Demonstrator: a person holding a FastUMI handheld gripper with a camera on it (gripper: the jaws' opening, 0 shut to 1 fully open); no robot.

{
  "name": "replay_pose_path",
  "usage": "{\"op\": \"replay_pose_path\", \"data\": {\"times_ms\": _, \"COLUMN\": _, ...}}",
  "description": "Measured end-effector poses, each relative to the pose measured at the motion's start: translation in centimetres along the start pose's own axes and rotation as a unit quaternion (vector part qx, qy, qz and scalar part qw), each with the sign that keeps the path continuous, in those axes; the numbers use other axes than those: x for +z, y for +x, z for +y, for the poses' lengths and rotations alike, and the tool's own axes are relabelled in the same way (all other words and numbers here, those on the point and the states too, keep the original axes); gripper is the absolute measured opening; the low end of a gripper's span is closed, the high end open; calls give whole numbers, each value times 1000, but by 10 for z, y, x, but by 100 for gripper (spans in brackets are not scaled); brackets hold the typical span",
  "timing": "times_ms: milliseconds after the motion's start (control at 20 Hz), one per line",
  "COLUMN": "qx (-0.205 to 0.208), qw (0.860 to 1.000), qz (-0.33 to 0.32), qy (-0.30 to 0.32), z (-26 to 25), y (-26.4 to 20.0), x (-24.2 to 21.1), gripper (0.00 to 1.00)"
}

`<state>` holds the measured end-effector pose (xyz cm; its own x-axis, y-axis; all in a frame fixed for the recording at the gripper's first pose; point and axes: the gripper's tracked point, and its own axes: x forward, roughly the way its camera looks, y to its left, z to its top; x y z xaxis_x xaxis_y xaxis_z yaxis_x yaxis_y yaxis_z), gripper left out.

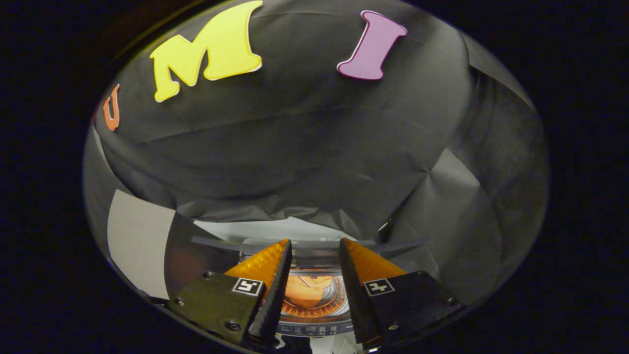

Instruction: Put the clothes into the washing machine and then close the washing machine lid.

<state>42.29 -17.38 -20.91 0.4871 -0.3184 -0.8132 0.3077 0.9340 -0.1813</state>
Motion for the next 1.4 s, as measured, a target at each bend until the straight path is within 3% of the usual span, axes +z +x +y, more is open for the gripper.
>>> {"op": "replay_pose_path", "data": {"times_ms": 500, "qx": 3, "qw": 1000, "qz": 28, "qy": 9, "z": 9, "y": 54, "x": 19, "gripper": 61}}
{"op": "replay_pose_path", "data": {"times_ms": 850, "qx": 1, "qw": 998, "qz": 63, "qy": 14, "z": 11, "y": 88, "x": -2, "gripper": 61}}
{"op": "replay_pose_path", "data": {"times_ms": 1400, "qx": 18, "qw": 996, "qz": 86, "qy": 0, "z": 20, "y": 69, "x": -44, "gripper": 63}}
